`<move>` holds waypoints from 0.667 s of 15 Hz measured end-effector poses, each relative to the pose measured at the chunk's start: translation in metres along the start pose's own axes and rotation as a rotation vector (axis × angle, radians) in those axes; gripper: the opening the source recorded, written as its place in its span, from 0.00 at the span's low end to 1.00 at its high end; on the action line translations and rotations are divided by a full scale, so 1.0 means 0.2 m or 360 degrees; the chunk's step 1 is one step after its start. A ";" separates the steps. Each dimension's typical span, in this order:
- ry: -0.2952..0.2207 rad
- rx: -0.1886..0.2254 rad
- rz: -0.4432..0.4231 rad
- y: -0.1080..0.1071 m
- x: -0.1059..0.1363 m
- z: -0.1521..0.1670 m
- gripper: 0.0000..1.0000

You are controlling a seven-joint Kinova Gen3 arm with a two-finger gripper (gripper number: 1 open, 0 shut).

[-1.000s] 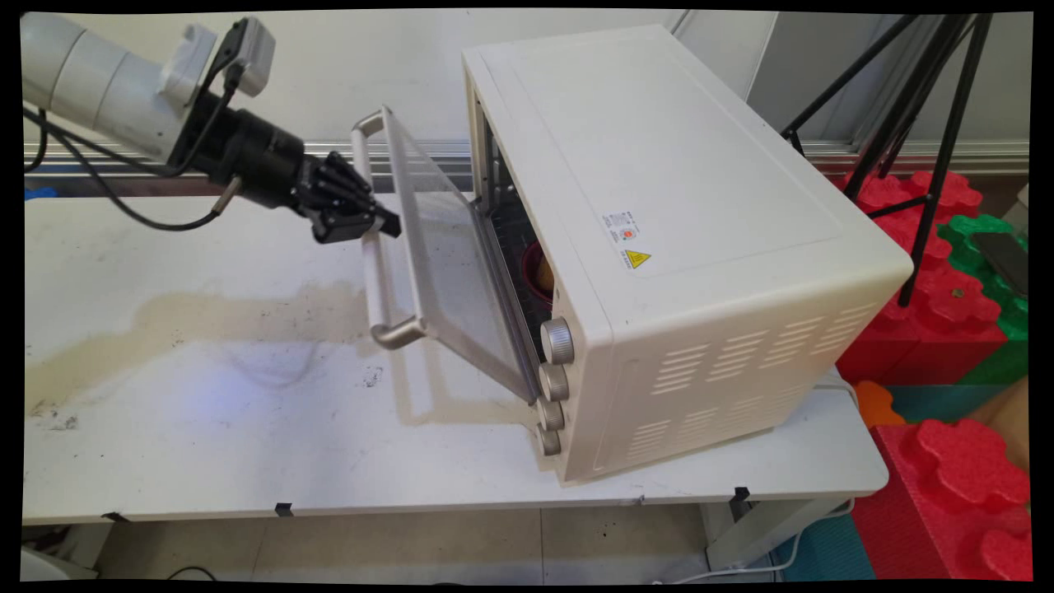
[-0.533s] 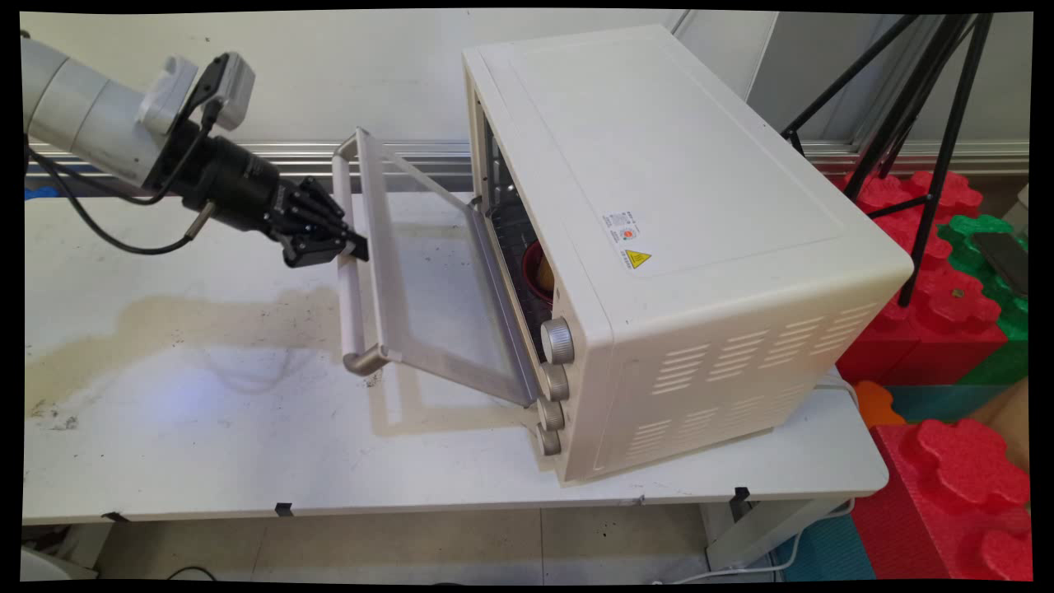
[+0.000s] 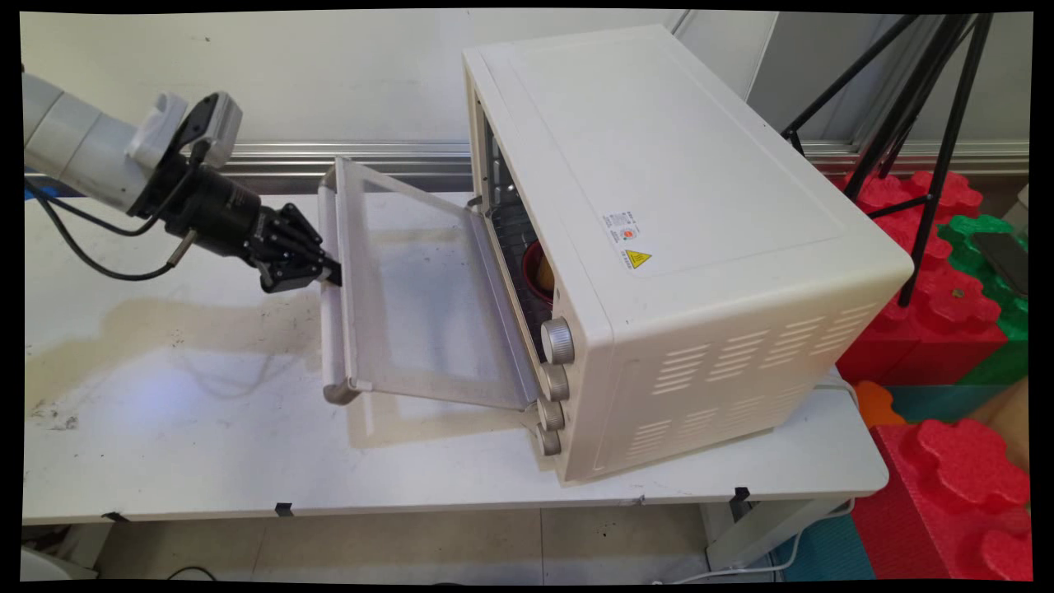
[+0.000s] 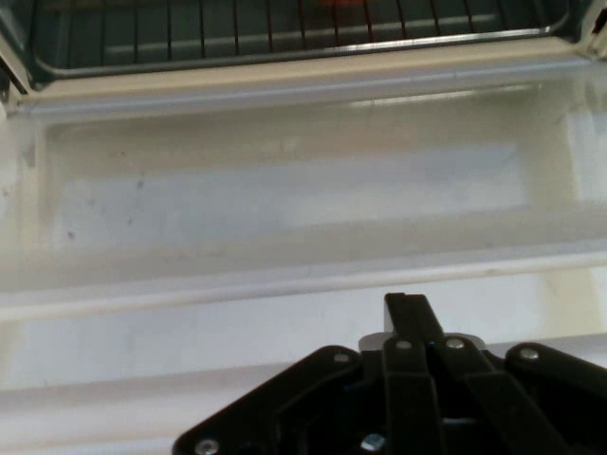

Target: Open the oven

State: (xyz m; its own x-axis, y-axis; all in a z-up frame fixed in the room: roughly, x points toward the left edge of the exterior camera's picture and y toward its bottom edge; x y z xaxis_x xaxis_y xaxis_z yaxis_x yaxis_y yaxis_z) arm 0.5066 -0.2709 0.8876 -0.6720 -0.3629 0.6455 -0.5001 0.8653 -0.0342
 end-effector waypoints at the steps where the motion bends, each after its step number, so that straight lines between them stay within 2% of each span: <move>1: -0.0008 -0.0001 0.0000 0.00 -0.01 0.00 0.00; 10: -0.0093 -0.0024 -0.0015 0.00 -0.18 0.02 0.00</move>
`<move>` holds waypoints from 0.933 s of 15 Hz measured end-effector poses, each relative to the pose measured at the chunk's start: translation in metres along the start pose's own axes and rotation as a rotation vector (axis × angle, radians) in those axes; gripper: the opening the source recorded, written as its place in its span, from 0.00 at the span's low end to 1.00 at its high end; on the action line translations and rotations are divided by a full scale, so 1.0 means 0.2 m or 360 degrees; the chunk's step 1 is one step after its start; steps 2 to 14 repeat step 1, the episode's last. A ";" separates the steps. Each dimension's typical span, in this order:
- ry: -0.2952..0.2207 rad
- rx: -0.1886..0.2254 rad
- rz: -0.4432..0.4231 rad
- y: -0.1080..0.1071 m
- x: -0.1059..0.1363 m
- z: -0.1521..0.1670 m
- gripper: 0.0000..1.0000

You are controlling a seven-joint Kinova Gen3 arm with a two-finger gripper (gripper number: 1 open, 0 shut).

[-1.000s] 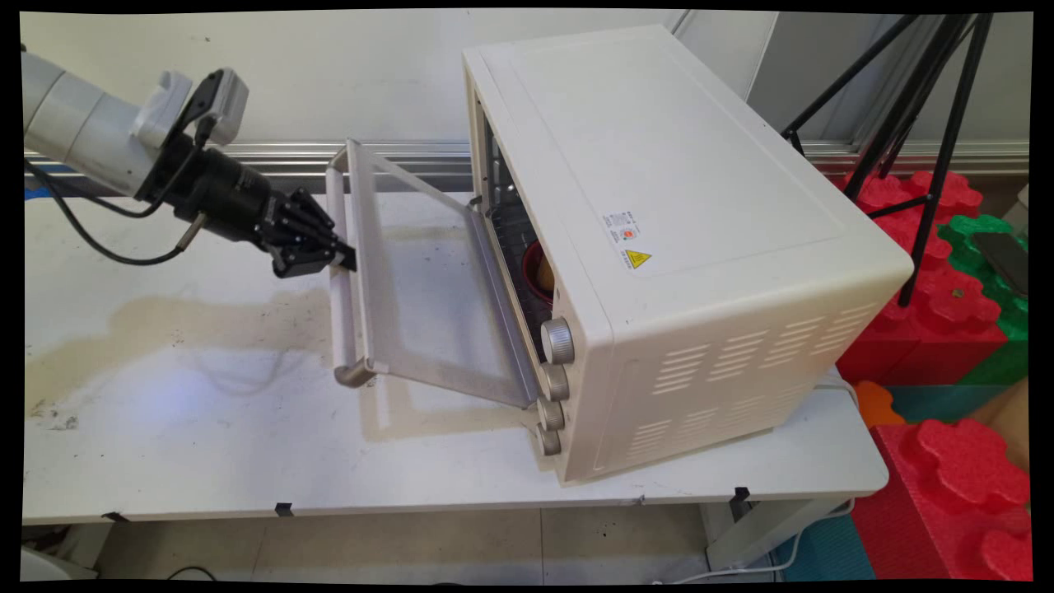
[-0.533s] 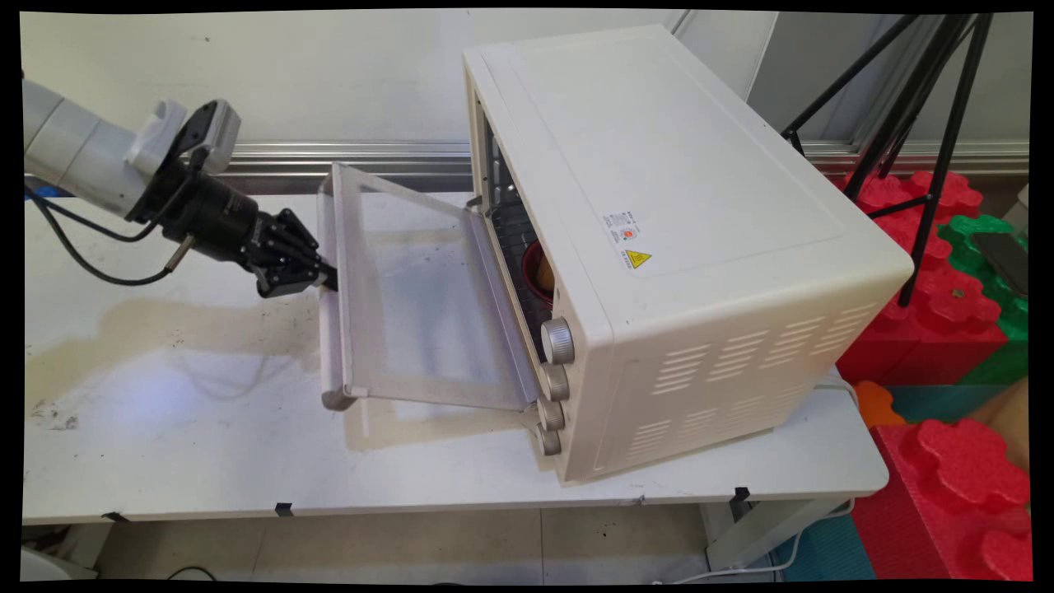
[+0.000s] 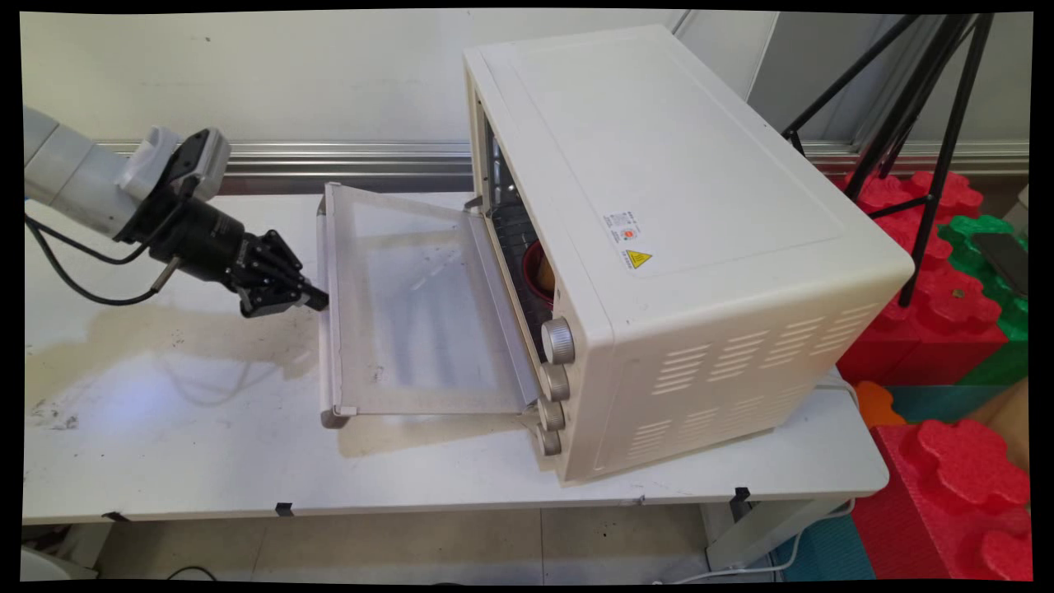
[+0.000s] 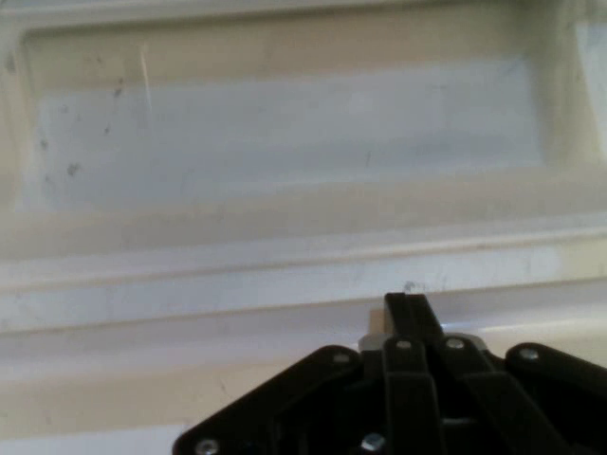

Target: Open the oven

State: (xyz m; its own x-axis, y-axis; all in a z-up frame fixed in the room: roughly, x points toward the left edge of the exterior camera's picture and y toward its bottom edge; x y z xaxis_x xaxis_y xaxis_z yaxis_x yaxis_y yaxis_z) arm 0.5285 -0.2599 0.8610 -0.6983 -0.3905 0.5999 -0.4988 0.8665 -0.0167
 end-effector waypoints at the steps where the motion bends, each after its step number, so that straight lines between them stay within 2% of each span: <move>1: -0.0009 -0.0004 -0.0001 0.00 -0.02 0.00 0.00; 14: -0.0009 -0.0004 -0.0001 0.00 -0.02 0.00 0.00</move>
